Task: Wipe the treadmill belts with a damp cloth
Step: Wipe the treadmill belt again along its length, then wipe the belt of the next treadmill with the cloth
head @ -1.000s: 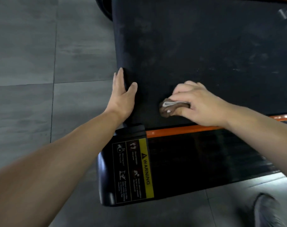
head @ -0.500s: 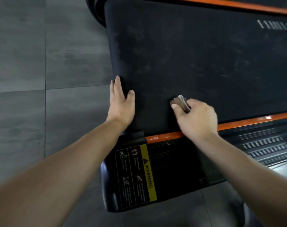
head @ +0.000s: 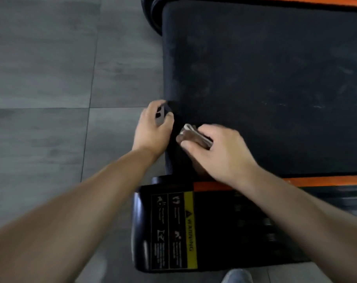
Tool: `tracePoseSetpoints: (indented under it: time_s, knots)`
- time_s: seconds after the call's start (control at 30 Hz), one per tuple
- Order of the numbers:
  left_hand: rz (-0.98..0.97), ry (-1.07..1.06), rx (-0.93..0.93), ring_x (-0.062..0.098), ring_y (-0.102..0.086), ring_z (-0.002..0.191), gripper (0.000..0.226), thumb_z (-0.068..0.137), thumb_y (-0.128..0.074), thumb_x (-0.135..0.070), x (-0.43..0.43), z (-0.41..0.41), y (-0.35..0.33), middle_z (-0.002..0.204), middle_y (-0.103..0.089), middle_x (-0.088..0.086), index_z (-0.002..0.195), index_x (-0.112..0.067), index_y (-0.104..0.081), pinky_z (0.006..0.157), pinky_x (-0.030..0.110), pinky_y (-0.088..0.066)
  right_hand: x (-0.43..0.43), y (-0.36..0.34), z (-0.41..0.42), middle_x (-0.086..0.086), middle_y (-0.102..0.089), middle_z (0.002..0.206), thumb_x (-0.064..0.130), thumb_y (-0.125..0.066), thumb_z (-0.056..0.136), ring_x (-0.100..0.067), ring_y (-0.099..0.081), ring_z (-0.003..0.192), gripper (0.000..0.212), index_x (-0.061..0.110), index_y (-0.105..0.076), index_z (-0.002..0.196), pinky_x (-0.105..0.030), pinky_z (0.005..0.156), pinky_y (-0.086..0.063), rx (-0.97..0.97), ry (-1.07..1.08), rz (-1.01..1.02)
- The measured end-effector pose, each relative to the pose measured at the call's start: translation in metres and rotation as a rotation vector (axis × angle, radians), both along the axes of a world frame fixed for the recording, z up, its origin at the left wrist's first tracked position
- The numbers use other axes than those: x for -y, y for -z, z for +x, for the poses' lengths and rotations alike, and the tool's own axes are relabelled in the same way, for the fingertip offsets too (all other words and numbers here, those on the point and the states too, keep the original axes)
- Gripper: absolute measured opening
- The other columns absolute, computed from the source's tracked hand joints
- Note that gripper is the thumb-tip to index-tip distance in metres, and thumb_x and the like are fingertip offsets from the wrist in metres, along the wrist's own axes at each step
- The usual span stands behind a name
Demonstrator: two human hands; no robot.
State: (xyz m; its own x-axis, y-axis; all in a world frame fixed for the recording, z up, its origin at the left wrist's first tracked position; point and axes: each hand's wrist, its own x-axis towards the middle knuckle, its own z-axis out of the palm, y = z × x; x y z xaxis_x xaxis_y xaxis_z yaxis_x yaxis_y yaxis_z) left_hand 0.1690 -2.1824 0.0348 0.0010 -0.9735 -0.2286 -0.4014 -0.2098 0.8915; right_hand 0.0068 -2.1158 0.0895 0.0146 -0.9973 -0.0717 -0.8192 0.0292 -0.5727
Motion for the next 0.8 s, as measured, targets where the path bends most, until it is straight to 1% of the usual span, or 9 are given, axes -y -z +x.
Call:
tracePoseSetpoints:
  time_s: [0.07,0.1,0.17,0.23,0.33,0.43,0.5,0.63,0.8]
  knots:
    - [-0.005,0.032,0.233,0.018,-0.064,0.112,0.027,0.099,-0.059,-0.036,0.007,0.018,-0.008,0.119,-0.07,0.001,0.12,-0.024,-0.069,0.099,0.033,-0.05,0.015,-0.003,-0.016,0.007,-0.049,0.073,0.052,-0.068,0.087,-0.012,-0.052,0.071,0.035,0.025,-0.052,0.071,-0.032,0.063,-0.039,-0.049,-0.112,-0.077]
    - [0.013,0.044,0.318,0.021,-0.065,0.107,0.024,0.1,-0.059,-0.035,0.011,0.025,-0.016,0.113,-0.072,0.0,0.117,-0.023,-0.071,0.094,0.032,-0.05,0.02,-0.004,-0.021,0.008,-0.05,0.076,0.053,-0.067,0.088,-0.013,-0.052,0.074,0.033,0.024,-0.057,0.075,-0.033,0.066,-0.042,-0.065,-0.153,-0.087]
    - [0.032,0.061,0.459,0.023,-0.065,0.104,0.023,0.099,-0.059,-0.037,0.017,0.043,-0.036,0.108,-0.072,-0.003,0.114,-0.025,-0.071,0.091,0.034,-0.051,0.025,-0.005,-0.03,0.007,-0.051,0.08,0.053,-0.066,0.089,-0.014,-0.053,0.076,0.033,0.021,-0.063,0.083,-0.036,0.068,-0.047,-0.033,-0.181,-0.059]
    - [0.025,0.093,0.59,0.024,-0.064,0.108,0.026,0.099,-0.056,-0.042,0.018,0.057,-0.062,0.112,-0.07,-0.003,0.117,-0.028,-0.069,0.092,0.037,-0.051,0.024,-0.012,-0.037,0.007,-0.051,0.086,0.054,-0.065,0.09,-0.014,-0.055,0.079,0.034,0.02,-0.065,0.091,-0.04,0.068,-0.05,0.032,-0.164,-0.018]
    - [0.01,0.122,0.742,0.028,-0.061,0.114,0.035,0.1,-0.055,-0.044,0.013,0.07,-0.105,0.122,-0.067,0.001,0.127,-0.027,-0.066,0.093,0.04,-0.049,0.019,-0.03,-0.039,0.005,-0.053,0.095,0.052,-0.061,0.091,-0.016,-0.057,0.087,0.036,0.018,-0.067,0.103,-0.044,0.07,-0.053,0.077,-0.161,-0.009]
    - [0.014,0.133,0.814,0.029,-0.062,0.114,0.035,0.099,-0.056,-0.045,0.006,0.081,-0.145,0.124,-0.066,0.001,0.127,-0.027,-0.067,0.094,0.042,-0.051,0.019,-0.057,-0.032,0.002,-0.053,0.103,0.047,-0.063,0.091,-0.02,-0.056,0.096,0.038,0.019,-0.068,0.116,-0.045,0.074,-0.054,0.075,-0.163,-0.004]
    - [0.033,0.147,0.831,0.027,-0.062,0.115,0.037,0.099,-0.054,-0.047,0.001,0.09,-0.165,0.125,-0.066,-0.001,0.128,-0.028,-0.067,0.094,0.042,-0.051,0.019,-0.075,-0.023,0.0,-0.053,0.105,0.045,-0.064,0.091,-0.021,-0.054,0.1,0.04,0.018,-0.067,0.12,-0.047,0.075,-0.054,0.064,-0.178,0.011]
    - [0.04,0.181,0.845,0.025,-0.06,0.117,0.039,0.099,-0.052,-0.049,0.002,0.114,-0.191,0.128,-0.065,-0.001,0.13,-0.029,-0.065,0.092,0.039,-0.047,0.03,-0.103,0.005,0.0,-0.052,0.106,0.046,-0.064,0.09,-0.021,-0.053,0.104,0.041,0.018,-0.067,0.119,-0.042,0.072,-0.054,0.08,-0.199,0.028]
    - [0.042,0.223,0.81,0.027,-0.061,0.115,0.041,0.1,-0.051,-0.049,0.026,0.169,-0.211,0.128,-0.065,0.002,0.132,-0.026,-0.063,0.092,0.044,-0.051,0.055,-0.128,0.056,0.001,-0.052,0.105,0.048,-0.063,0.089,-0.02,-0.052,0.102,0.041,0.018,-0.068,0.117,-0.039,0.071,-0.052,0.054,-0.212,0.059]
